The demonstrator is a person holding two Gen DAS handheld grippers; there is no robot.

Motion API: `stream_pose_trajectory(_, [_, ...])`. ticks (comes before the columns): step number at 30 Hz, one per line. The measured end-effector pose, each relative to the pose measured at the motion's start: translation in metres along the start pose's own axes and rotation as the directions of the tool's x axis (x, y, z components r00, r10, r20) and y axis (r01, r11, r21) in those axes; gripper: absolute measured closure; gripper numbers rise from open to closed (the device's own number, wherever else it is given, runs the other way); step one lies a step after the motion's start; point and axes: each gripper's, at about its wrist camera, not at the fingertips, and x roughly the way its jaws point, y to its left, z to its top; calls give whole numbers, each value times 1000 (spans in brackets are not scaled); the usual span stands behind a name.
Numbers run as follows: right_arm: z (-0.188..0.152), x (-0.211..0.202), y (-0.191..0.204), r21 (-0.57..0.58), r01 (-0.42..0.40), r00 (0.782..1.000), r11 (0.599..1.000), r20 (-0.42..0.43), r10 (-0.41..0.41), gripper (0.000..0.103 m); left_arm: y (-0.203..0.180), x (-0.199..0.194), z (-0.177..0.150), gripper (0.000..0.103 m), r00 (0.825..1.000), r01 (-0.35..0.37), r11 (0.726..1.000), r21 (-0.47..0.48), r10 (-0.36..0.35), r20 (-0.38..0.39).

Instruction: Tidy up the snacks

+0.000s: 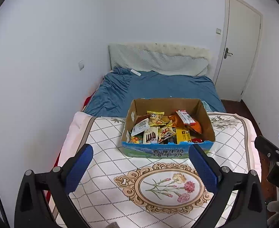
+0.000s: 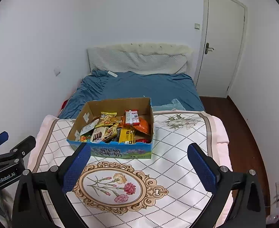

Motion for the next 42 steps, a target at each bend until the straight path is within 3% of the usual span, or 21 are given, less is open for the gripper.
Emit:
stream_pose_trajectory(10, [10,20,0,-4,23,1000,1000,0,-23,0,-7,20,7,0,1000,-7,1000,17,7,-11])
stream_pose_trajectory(42, [7,28,2,-11,22,1000,1000,-12,-22,0,-9,20,12,0,1000,-9,1000,23,10,-15])
